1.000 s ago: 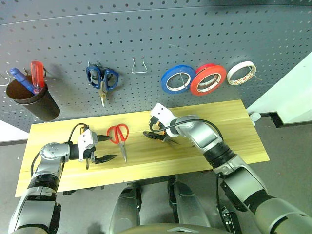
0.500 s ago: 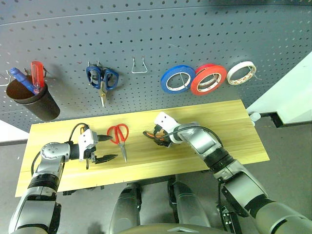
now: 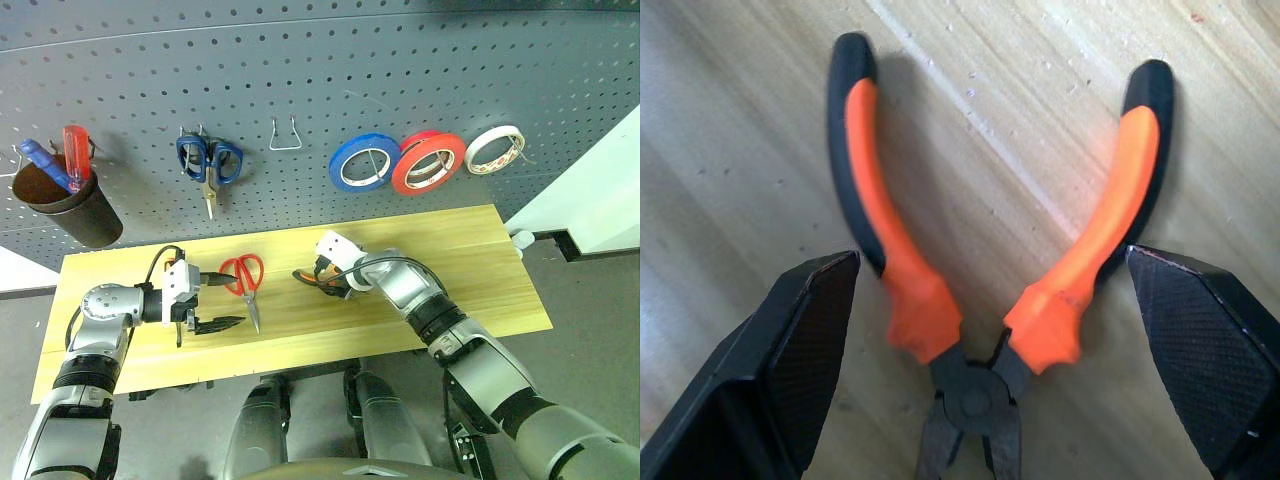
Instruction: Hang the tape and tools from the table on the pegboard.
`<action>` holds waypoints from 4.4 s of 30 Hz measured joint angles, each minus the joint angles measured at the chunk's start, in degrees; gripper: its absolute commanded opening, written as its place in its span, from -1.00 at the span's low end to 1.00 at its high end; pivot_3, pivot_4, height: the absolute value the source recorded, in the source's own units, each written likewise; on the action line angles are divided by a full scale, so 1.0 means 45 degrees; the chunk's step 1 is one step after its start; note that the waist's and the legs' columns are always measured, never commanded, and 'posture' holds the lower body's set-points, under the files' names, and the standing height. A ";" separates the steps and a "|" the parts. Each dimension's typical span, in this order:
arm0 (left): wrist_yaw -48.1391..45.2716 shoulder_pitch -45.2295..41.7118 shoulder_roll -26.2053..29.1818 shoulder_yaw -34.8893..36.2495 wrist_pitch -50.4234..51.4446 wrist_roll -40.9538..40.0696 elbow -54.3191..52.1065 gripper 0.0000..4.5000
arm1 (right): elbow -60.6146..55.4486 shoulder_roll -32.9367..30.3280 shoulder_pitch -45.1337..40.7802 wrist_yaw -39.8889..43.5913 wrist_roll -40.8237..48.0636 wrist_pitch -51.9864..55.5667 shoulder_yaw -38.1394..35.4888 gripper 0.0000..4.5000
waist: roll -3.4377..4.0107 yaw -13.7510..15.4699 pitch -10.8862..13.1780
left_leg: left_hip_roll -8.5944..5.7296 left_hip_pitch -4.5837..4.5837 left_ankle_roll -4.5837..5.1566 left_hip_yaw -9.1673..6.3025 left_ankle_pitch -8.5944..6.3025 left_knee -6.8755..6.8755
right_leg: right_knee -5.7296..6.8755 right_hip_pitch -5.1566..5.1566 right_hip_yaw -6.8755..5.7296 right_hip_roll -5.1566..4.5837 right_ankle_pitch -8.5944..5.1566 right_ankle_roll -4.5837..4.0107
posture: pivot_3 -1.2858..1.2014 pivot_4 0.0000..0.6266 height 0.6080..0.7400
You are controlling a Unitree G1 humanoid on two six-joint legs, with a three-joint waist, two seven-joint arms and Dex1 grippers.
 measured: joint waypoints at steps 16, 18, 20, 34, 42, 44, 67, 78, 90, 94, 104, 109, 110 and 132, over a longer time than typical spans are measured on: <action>0.0213 0.0122 0.0135 0.0007 0.0010 0.0021 -0.0060 1.00 | 0.0690 0.0669 -0.0265 0.0209 -0.0636 0.0486 -0.0086 0.35 | 0.0002 -0.0002 0.0001 | 0.0000 0.0001 0.0000 0.0001 0.0000 0.0001 | 0.0003 -0.0001 0.0001 -0.0001 0.0000 -0.0001 | 0.12 -0.04 1.00; 0.0220 0.0125 0.0137 0.0007 0.0007 0.0029 -0.0060 1.00 | 0.0714 0.0725 -0.0320 0.0369 -0.0737 0.0467 -0.0028 0.07 | 0.0002 0.0003 0.0001 | 0.0000 0.0001 0.0000 -0.0001 0.0000 0.0000 | 0.0003 -0.0001 0.0000 0.0000 0.0000 -0.0001 | 0.12 -0.04 1.00; 0.0227 0.0170 0.0164 0.0007 0.0004 0.0033 -0.0062 1.00 | 0.0711 0.0758 -0.0325 0.0562 -0.0845 0.0395 0.0090 -0.06 | 0.0002 0.0003 0.0001 | 0.0000 0.0001 0.0000 0.0000 0.0000 0.0000 | 0.0003 -0.0001 0.0001 -0.0001 0.0000 -0.0001 | 0.13 -0.04 1.00; 0.0563 0.0491 0.0358 0.0012 -0.0029 0.0080 -0.0117 1.00 | 0.2612 0.1265 -0.1506 0.0911 -0.1749 -0.0519 0.0460 -0.06 | 0.0002 0.0013 0.0001 | 0.0000 0.0018 -0.0003 0.0004 0.0002 0.0000 | 0.0014 0.0005 0.0002 0.0000 -0.0001 -0.0005 | 0.14 -0.08 1.00; 0.0778 0.0581 0.0355 0.0012 -0.0054 0.0150 -0.0131 1.00 | 0.3949 0.1647 -0.2323 0.1186 -0.2304 -0.0949 0.0739 -0.06 | -0.0001 0.0020 -0.0001 | 0.0000 0.0023 -0.0003 0.0005 0.0002 0.0003 | 0.0018 0.0011 0.0002 -0.0001 0.0000 -0.0006 | 0.15 -0.13 1.00; 0.0836 0.0667 0.0354 0.0012 -0.0063 0.0150 -0.0229 1.00 | 0.4160 0.1741 -0.2467 0.1278 -0.2489 -0.1034 0.0844 -0.08 | -0.0002 0.0016 -0.0002 | 0.0000 0.0026 -0.0003 0.0005 0.0002 0.0003 | 0.0020 0.0012 0.0002 -0.0001 0.0000 -0.0006 | 0.15 -0.14 1.00; 0.0231 0.4536 0.0985 0.2302 0.3311 -0.3705 -0.6959 1.00 | -0.8889 -0.1471 0.1465 0.5334 0.0927 0.5774 -0.1826 -0.08 | -0.0075 0.0332 -0.0118 | 0.0001 0.0011 -0.0075 -0.0006 0.0042 0.0003 | 0.0018 0.0018 -0.0023 -0.0004 0.0009 -0.0001 | 0.15 -0.58 1.00; 0.2669 0.5298 0.0341 0.4434 0.5384 -0.6277 -1.0931 1.00 | -1.3077 -0.2001 0.2087 0.4888 0.4968 0.7235 -0.5883 -0.08 | -0.0252 0.0309 -0.0861 | -0.0005 0.0080 -0.0134 -0.0003 0.0075 0.0025 | -0.0025 0.0112 -0.0026 -0.0001 0.0052 -0.0030 | 0.16 -0.80 1.00; 0.4492 0.5802 0.0089 0.6093 0.6620 -0.8060 -1.2793 1.00 | -1.1001 -0.0786 -0.0517 0.2093 0.6501 0.5898 -0.7180 -0.08 | -0.0248 0.0384 -0.1707 | 0.0012 0.0188 -0.0153 0.0012 0.0086 -0.0005 | -0.0036 0.0193 -0.0022 0.0028 0.0070 -0.0062 | 0.22 -0.93 1.00; 0.5071 0.5452 0.0089 0.6393 0.6888 -0.8398 -1.2975 1.00 | -0.9892 0.0072 -0.1654 0.1015 0.6808 0.5061 -0.7603 -0.08 | -0.0255 0.0418 -0.1803 | 0.0011 0.0229 -0.0153 0.0017 0.0087 -0.0017 | -0.0027 0.0222 -0.0021 0.0030 0.0069 -0.0060 | 0.23 -0.93 1.00; 0.5529 0.4257 0.0048 0.6289 0.6479 -0.7296 -1.2117 1.00 | -0.6137 0.2025 -0.3674 -0.2483 0.6613 0.1882 -0.8192 -0.08 | -0.0259 0.0752 -0.1964 | 0.0012 0.0246 -0.0169 0.0025 0.0095 -0.0038 | -0.0025 0.0229 -0.0015 0.0032 0.0070 -0.0063 | 0.23 -0.92 1.00; 0.5758 0.4010 -0.0166 0.6164 0.6244 -0.6884 -1.2064 1.00 | -0.5222 0.2729 -0.3766 -0.3886 0.6295 0.0573 -0.8053 -0.08 | -0.0258 0.0759 -0.1966 | 0.0011 0.0245 -0.0169 0.0025 0.0095 -0.0038 | -0.0021 0.0228 -0.0014 0.0028 0.0070 -0.0062 | 0.23 -0.89 1.00; 0.5774 0.3996 -0.0190 0.6152 0.6207 -0.6761 -1.2039 1.00 | -0.5148 0.2784 -0.3763 -0.4097 0.6163 0.0342 -0.7927 -0.08 | -0.0258 0.0764 -0.1965 | 0.0011 0.0246 -0.0169 0.0023 0.0095 -0.0037 | -0.0019 0.0229 -0.0015 0.0027 0.0070 -0.0063 | 0.23 -0.88 1.00; 0.5808 0.3485 -0.0207 0.5691 0.5793 -0.5863 -1.1247 1.00 | -0.3823 0.3323 -0.2003 -0.6198 0.3277 -0.2872 -0.5580 -0.09 | -0.0258 0.0702 -0.1965 | 0.0012 0.0251 -0.0169 0.0018 0.0097 -0.0034 | -0.0012 0.0234 -0.0012 0.0027 0.0068 -0.0066 | 0.21 -0.83 1.00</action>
